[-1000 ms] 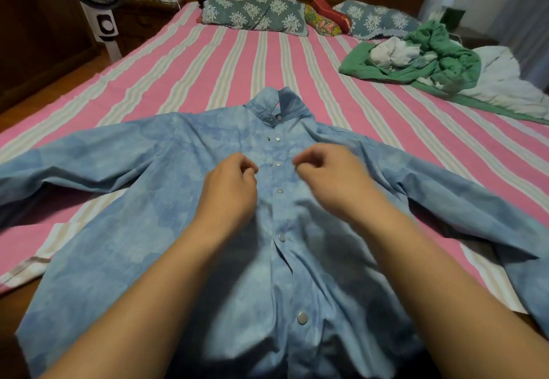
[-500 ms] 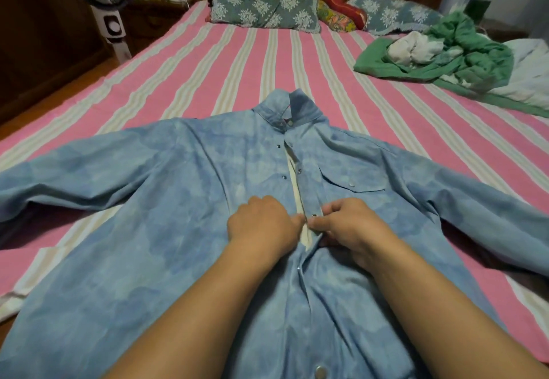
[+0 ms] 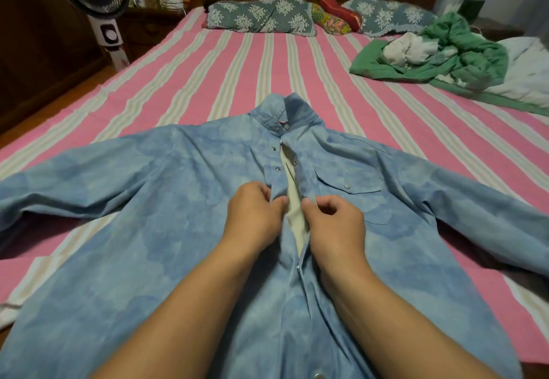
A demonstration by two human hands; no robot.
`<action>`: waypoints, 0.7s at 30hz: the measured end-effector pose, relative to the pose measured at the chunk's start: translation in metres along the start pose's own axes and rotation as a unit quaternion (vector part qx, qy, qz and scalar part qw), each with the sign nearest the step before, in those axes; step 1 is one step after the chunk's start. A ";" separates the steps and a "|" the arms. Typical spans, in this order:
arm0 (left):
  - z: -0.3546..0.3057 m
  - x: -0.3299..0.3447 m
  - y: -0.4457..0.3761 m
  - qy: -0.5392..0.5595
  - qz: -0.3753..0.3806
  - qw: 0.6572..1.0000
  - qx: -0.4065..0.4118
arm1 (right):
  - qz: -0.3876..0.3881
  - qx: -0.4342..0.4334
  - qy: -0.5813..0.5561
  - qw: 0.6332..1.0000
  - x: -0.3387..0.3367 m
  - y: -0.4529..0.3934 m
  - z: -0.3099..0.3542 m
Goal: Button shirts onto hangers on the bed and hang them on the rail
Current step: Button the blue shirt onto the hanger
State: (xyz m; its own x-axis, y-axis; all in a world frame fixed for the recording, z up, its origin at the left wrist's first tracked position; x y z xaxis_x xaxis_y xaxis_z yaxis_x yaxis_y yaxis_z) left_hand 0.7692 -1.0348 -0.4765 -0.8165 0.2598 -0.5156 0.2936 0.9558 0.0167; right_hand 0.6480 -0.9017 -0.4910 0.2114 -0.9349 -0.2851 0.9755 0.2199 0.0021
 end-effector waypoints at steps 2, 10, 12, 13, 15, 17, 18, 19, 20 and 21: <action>0.019 0.015 0.003 0.146 0.055 0.979 -0.131 | -0.004 -0.007 -0.037 0.999 -0.001 0.005 0.005; 0.031 0.026 0.006 0.155 0.065 0.975 -0.147 | 0.050 -0.062 0.052 0.995 0.017 0.010 0.005; 0.034 0.027 0.005 0.176 0.069 0.969 -0.161 | 0.044 -0.050 0.062 0.996 0.017 0.007 0.001; 0.036 0.028 0.005 0.190 0.070 0.964 -0.173 | 0.040 -0.045 0.066 0.996 0.016 0.006 0.000; 0.038 0.027 0.004 0.221 0.067 0.954 -0.193 | 0.035 -0.040 0.072 0.996 0.015 0.005 -0.002; 0.038 0.027 0.005 0.241 0.062 0.947 -0.204 | 0.033 -0.037 0.077 0.996 0.015 0.005 -0.002; 0.039 0.028 0.006 0.247 0.061 0.945 -0.207 | 0.035 -0.036 0.079 0.996 0.015 0.005 -0.002; 0.039 0.028 0.006 0.251 0.057 0.944 -0.207 | 0.037 -0.034 0.081 0.995 0.016 0.005 -0.002; 0.039 0.028 0.007 0.254 0.052 0.944 -0.206 | 0.040 -0.032 0.081 0.995 0.016 0.005 -0.003; 0.039 0.027 0.006 0.253 0.044 0.945 -0.201 | 0.042 -0.031 0.079 0.995 0.017 0.006 -0.003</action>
State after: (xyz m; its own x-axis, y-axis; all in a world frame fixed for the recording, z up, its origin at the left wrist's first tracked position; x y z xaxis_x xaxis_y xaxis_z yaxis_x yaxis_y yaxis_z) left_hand 0.7680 -1.0269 -0.5236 -0.9608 0.2763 -0.0227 0.2420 0.8759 0.4174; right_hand 0.6571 -0.9155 -0.4983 0.2756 -0.8576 -0.4343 0.9481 0.3172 -0.0246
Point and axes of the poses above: each hand's wrist, its own y-axis away from the middle knuckle, its own x-axis out of the palm, z = x × y, the point moved 9 cm from there along -y, towards the middle knuckle, and after that the axes turned 11 degrees about -z, right-handed, at the moved point
